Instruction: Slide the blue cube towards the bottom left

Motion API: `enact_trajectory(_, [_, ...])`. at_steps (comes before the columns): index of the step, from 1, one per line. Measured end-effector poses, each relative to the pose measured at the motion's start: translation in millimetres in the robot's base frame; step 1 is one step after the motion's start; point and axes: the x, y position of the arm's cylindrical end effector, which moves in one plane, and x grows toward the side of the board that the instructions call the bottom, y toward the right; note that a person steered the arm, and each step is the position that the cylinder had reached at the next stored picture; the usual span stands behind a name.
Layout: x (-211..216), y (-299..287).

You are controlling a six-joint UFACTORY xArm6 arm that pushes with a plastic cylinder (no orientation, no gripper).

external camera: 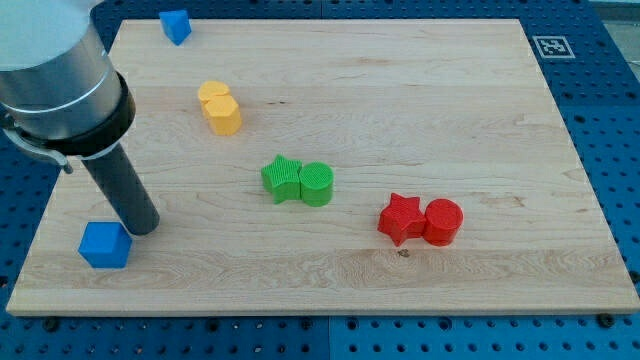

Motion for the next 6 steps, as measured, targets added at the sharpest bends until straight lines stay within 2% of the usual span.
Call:
enact_trajectory(2, [3,-14])
enact_trajectory(4, [32,-14])
enact_trajectory(6, [32,-17])
